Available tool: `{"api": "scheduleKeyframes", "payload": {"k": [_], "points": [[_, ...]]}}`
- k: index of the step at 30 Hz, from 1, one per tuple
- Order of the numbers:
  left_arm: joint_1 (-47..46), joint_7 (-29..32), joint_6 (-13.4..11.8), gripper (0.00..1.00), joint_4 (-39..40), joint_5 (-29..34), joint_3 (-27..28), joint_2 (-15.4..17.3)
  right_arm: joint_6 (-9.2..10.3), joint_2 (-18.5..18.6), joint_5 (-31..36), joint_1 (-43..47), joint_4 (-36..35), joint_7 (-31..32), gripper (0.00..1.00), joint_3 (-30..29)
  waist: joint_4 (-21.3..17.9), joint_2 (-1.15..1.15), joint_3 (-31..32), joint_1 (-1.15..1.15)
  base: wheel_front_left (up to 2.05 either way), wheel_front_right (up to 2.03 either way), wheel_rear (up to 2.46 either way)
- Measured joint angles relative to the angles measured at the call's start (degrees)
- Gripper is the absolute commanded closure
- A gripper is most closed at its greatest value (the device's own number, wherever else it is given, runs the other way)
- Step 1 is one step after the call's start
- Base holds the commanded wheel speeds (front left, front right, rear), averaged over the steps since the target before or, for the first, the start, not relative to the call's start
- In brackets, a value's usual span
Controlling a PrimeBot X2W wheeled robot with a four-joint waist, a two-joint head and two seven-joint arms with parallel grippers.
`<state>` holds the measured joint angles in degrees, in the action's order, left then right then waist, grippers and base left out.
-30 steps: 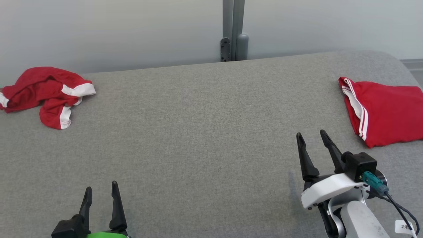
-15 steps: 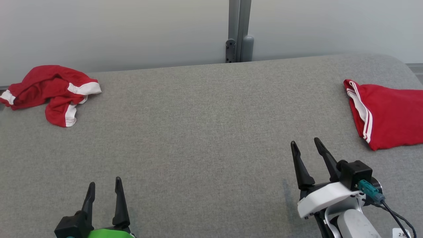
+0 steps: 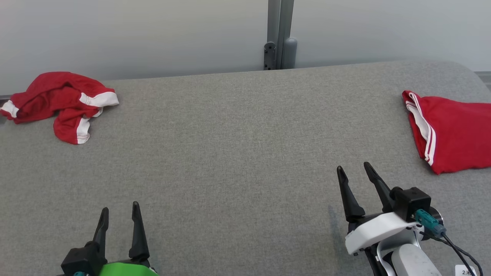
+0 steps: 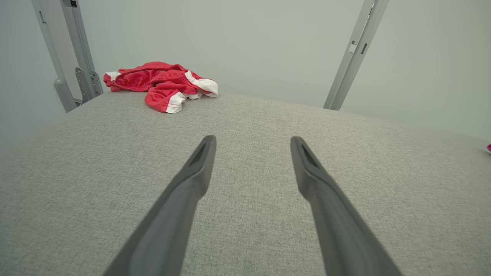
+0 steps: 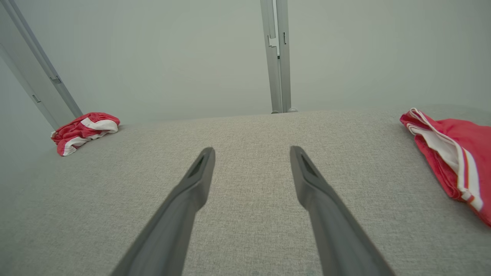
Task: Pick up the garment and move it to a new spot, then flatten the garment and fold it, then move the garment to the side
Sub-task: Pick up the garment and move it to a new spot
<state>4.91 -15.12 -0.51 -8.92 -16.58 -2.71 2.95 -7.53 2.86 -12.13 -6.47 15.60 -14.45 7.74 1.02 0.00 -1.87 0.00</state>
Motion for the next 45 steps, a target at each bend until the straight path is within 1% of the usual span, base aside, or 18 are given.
{"api": "scheduleKeyframes", "payload": {"k": [5, 11, 14, 15, 24, 29, 32, 37, 41, 43, 45], "points": [[-0.84, 0.01, -0.07, 0.00, -0.07, -0.10, -0.14, -0.05, 0.00, 0.00, 0.16, -0.29, -0.19, 0.00, 0.00, 0.15, 1.36, 0.00, -0.14, 0.00, 0.00, 0.00, 0.00], [-1.56, 0.00, -0.42, 0.00, 0.08, -0.55, -0.36, -0.11, 0.00, 0.01, 0.21, -0.93, -0.81, 0.03, 0.00, 0.31, 5.23, 0.00, -0.28, 0.00, 0.00, 0.00, 0.00], [-1.91, 0.00, -0.66, 0.00, 0.48, -0.98, 0.02, -0.11, 0.00, -0.01, 0.54, -1.07, -1.04, 0.24, 0.00, 0.23, 8.07, 0.00, -0.42, 0.00, 0.00, 0.00, 0.00], [-1.97, -0.01, -0.87, 0.00, 0.79, -1.11, 0.49, -0.10, 0.00, -0.01, 0.79, -1.30, -1.19, 0.34, 0.00, 0.21, 10.22, 0.00, -0.54, 0.00, 0.00, 0.00, 0.00], [-1.69, -0.01, -1.54, 0.00, 1.51, -2.50, 1.55, -0.09, 0.00, -0.04, 2.01, -1.56, -2.04, 1.59, 0.00, -0.25, 20.38, 0.00, -1.15, 0.00, 0.00, 0.00, 0.00], [-1.13, -0.01, -1.89, 0.00, 2.23, -3.34, 2.11, -0.09, 0.00, -0.08, 2.41, -1.97, -2.61, 2.21, 0.00, -0.46, 25.23, 0.00, -1.61, 0.00, 0.00, 0.00, 0.00], [-1.04, -0.01, -2.03, 0.00, 2.86, -3.60, 2.70, -0.09, 0.00, -0.08, 2.79, -2.08, -3.15, 2.35, 0.00, -0.70, 27.34, 0.00, -2.08, 0.00, 0.00, 0.00, 0.00], [-1.03, -0.01, -1.90, 0.00, 2.77, -3.92, 2.81, -0.08, 0.00, -0.12, 3.90, -2.67, -4.61, 3.11, 0.00, -1.66, 28.66, 0.00, -4.04, 0.00, 0.00, 0.00, 0.00], [-4.78, 0.00, -0.10, 0.00, 1.88, -3.12, 2.79, -0.07, 0.00, -0.12, 5.38, -3.02, -6.33, 4.04, 0.00, -2.72, 28.34, 0.00, -6.19, 0.00, 0.00, 0.00, 0.00], [-8.29, -0.01, 0.85, 0.00, 1.19, -2.14, 3.23, 0.76, 0.00, -0.11, 5.92, -3.88, -7.68, 4.69, 0.00, -2.77, 27.77, 0.00, -7.52, 0.00, 0.00, 0.00, 0.00], [-12.43, -0.02, 1.93, 0.00, -0.31, -1.60, 3.50, 2.83, 0.00, -0.12, 6.38, -4.80, -9.09, 5.16, 0.00, -2.77, 26.99, 0.00, -8.89, 0.00, 0.00, 0.00, 0.00]]}}
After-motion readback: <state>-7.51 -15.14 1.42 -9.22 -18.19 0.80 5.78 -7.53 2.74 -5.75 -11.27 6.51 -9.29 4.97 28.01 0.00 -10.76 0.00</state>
